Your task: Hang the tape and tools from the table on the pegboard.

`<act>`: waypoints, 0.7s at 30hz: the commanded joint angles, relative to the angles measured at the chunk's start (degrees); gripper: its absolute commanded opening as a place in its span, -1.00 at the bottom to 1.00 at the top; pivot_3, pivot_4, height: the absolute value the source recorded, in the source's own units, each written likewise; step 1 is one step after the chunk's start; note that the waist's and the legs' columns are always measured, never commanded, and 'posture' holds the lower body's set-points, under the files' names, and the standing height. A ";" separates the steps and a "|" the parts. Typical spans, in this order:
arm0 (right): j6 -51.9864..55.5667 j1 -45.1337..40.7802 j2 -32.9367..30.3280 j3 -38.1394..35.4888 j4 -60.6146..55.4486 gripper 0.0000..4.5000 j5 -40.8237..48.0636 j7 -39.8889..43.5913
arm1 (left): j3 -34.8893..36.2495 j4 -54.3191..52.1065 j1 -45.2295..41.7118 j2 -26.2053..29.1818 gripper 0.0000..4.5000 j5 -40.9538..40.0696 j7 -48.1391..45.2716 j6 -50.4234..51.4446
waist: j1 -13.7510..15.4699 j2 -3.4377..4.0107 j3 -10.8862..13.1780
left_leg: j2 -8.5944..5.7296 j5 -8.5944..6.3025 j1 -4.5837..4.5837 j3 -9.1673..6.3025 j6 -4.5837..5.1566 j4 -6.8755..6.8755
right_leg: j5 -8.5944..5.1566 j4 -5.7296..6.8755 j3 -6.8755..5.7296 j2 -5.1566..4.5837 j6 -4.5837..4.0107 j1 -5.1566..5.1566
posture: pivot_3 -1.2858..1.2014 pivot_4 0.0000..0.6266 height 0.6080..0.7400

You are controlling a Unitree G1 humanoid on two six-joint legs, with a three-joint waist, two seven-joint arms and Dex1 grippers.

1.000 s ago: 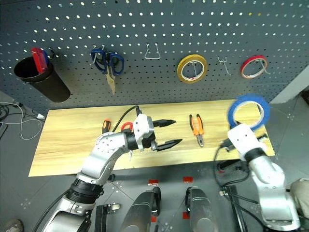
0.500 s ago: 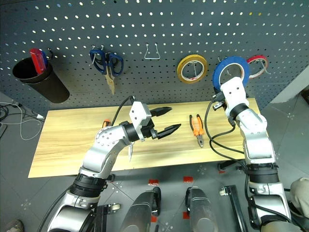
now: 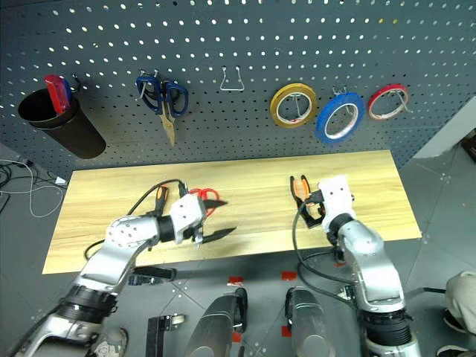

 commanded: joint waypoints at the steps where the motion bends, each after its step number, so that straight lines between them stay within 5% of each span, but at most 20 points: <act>1: 13.32 -6.03 4.16 -0.85 3.11 1.00 -0.54 -5.54 | 0.13 -1.03 1.79 2.44 0.61 0.60 -2.46 -2.98 | 0.34 0.02 0.01 | 0.01 0.01 -0.01 -0.01 -0.01 0.02 | 0.00 -0.01 0.00 0.00 -0.02 -0.01 | 0.00 0.15 1.00; 6: 17.35 -15.62 8.16 -3.99 16.53 1.00 -0.34 -9.93 | 0.62 -2.57 2.85 2.96 0.61 0.44 -2.76 -2.46 | 0.69 0.01 0.01 | 0.01 0.04 -0.27 0.06 0.01 0.01 | 0.08 0.01 0.02 -0.03 -0.15 -0.37 | 0.02 0.18 1.00; 21: -0.43 -33.08 5.07 -2.71 52.56 1.00 -3.38 -11.91 | 0.13 -6.57 3.67 1.76 0.61 0.68 -1.34 0.97 | 0.44 0.01 0.02 | -0.01 0.00 -0.38 0.22 0.07 -0.09 | -0.01 0.09 0.05 0.01 -0.09 -0.49 | 0.04 0.17 1.00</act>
